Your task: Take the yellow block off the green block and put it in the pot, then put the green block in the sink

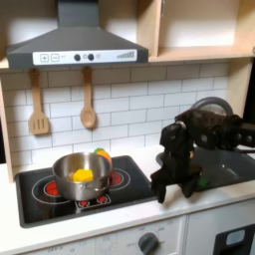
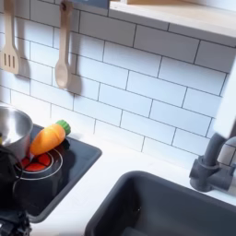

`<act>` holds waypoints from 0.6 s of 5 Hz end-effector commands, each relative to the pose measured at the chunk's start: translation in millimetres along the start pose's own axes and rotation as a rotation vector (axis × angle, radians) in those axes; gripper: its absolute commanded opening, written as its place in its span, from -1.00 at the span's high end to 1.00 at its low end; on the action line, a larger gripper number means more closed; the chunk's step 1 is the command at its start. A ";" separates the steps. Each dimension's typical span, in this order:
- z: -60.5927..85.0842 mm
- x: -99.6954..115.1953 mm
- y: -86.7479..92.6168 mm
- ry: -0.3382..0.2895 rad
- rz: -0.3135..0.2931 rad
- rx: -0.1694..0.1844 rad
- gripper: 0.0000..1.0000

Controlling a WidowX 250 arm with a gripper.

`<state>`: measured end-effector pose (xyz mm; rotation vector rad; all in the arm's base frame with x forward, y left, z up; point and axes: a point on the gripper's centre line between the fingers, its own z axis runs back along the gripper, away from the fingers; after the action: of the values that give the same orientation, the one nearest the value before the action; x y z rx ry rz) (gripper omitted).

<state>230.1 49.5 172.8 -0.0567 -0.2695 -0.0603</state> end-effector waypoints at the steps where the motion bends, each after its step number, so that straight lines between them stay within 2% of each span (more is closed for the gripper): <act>1: 4.5 12.6 2.1 -0.025 0.010 -0.012 -1.00; 3: 18.6 50.7 6.6 -0.086 0.053 -0.027 -1.00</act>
<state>274.2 54.6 203.5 -0.0929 -0.3505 -0.0114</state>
